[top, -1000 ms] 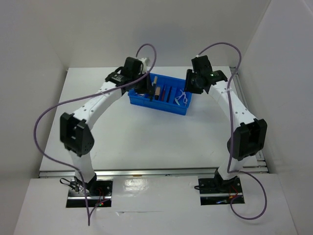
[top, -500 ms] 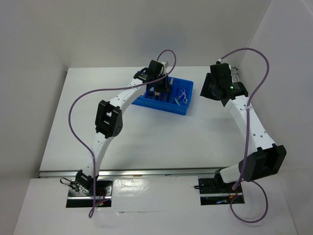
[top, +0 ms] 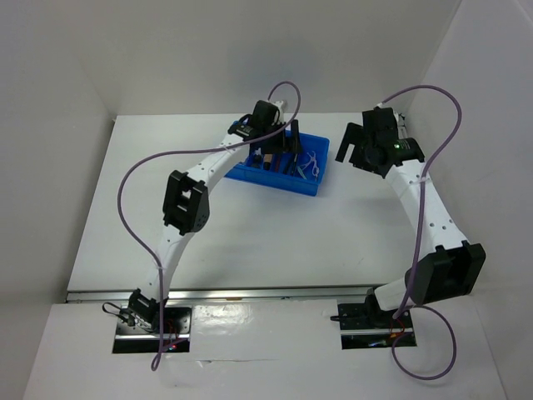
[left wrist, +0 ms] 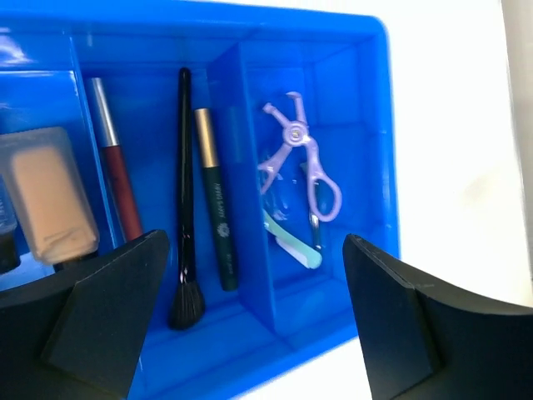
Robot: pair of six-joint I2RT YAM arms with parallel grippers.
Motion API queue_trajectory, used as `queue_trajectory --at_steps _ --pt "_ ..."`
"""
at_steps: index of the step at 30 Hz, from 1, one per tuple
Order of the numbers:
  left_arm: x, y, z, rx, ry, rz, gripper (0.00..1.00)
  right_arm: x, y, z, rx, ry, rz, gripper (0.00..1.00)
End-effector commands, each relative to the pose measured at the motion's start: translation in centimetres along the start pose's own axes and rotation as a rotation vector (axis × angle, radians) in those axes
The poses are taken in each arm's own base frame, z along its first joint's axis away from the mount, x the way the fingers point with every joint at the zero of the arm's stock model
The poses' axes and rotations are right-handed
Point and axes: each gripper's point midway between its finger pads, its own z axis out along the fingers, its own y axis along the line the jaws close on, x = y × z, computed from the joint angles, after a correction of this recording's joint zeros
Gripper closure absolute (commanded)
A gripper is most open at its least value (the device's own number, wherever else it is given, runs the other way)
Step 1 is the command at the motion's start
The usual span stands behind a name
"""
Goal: Organize the makeup
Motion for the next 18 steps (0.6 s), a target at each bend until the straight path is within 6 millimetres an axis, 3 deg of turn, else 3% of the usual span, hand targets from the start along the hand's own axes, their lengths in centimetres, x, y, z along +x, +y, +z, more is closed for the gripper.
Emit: queue_trajectory --at_steps 1,4,5,6,7,8,9,11,13,16,17,18 --pt "-6.9 -6.2 -8.6 0.119 -0.179 0.080 0.00 0.3 0.1 0.0 -0.006 0.014 0.034 0.00" --pt "-6.8 -6.5 -12.7 0.080 -0.184 0.096 0.00 0.8 -0.1 0.1 0.008 0.020 0.062 0.00" --pt "-8.4 -7.7 -17.2 0.072 -0.263 0.133 0.00 1.1 -0.1 0.3 0.012 0.028 0.089 0.00" --pt "-6.5 -6.1 -17.1 0.030 -0.232 0.133 0.00 1.5 -0.4 0.3 0.024 0.030 0.107 0.00" --pt "-6.0 -5.7 -18.4 0.005 -0.246 0.142 0.00 1.7 -0.6 0.3 0.040 0.035 0.126 0.00" --pt "-6.6 -5.7 -21.9 -0.029 -0.313 0.162 0.00 2.2 -1.1 0.5 0.060 0.052 0.165 0.00" --pt "-4.0 -3.7 -21.4 -0.084 -0.262 0.148 0.00 2.4 -1.2 0.4 0.066 0.061 0.174 0.00" --pt "-1.9 -1.9 -23.1 -0.158 -0.234 0.147 0.00 3.6 -1.7 0.4 0.087 0.094 0.186 0.00" --pt "0.5 0.4 -25.9 -0.242 -0.224 0.132 0.00 4.3 -2.1 0.0 0.088 0.097 0.186 0.00" --pt "4.1 3.6 -28.1 -0.348 -0.194 0.106 0.00 5.2 -2.5 -0.6 0.073 0.090 0.189 0.00" --pt "4.3 3.4 -30.1 -0.351 -0.230 0.098 0.00 5.5 -2.3 -0.7 0.048 0.094 0.175 0.00" --pt "5.1 4.4 -31.1 -0.387 -0.220 0.088 0.00 5.7 -2.4 -0.8 0.048 0.094 0.175 0.00"
